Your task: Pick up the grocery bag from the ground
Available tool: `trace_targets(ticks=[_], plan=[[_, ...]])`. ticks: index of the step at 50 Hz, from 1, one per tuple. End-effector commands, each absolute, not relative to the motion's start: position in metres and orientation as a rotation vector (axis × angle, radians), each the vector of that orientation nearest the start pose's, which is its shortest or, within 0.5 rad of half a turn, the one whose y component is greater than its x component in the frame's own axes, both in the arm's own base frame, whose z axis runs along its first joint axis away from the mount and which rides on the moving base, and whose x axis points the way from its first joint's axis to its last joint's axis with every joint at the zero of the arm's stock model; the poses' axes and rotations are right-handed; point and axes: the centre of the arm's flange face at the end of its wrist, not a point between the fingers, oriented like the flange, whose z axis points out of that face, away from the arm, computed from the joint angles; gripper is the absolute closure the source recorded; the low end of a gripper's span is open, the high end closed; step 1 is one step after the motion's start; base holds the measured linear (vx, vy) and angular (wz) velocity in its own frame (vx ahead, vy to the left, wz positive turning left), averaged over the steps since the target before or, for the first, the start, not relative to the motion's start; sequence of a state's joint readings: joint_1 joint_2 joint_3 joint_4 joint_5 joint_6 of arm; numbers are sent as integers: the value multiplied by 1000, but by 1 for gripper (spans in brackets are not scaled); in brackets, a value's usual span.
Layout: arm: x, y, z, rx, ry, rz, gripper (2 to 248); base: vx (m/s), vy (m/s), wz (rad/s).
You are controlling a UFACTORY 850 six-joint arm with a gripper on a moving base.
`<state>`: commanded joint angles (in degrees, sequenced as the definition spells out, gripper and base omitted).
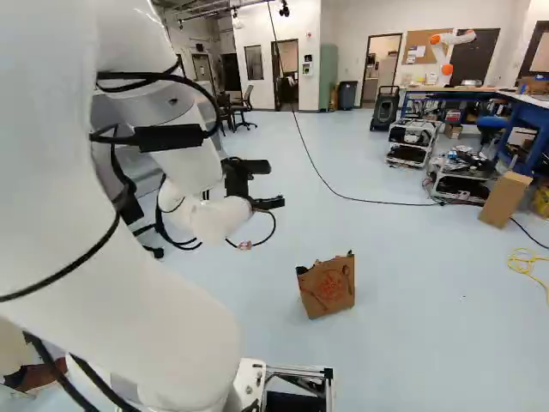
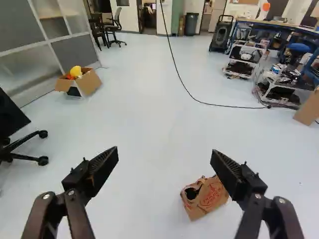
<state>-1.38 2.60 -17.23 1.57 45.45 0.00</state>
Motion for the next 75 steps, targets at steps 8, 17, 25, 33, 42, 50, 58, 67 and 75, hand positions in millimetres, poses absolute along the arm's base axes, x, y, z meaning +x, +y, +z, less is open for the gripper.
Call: trace_targets(ticks=[8,17,25,33,42,50,58,67,75], plan=[[374,-20,362,-2717,160,-1639,3,0,0,0],[400,-35,358,-2764,297,-1578,3,0,0,0],[422,-48,353,-2794,429,-1524,3,0,0,0],[444,-61,348,-2818,540,-1458,3,0,0,0],[468,-75,342,-2837,641,-1378,3,0,0,0],[488,-87,336,-2846,725,-1306,3,0,0,0],[508,-99,330,-2847,804,-1234,3,0,0,0],[530,-111,323,-2840,887,-1148,3,0,0,0],[549,-120,316,-2834,944,-1048,3,0,0,0]])
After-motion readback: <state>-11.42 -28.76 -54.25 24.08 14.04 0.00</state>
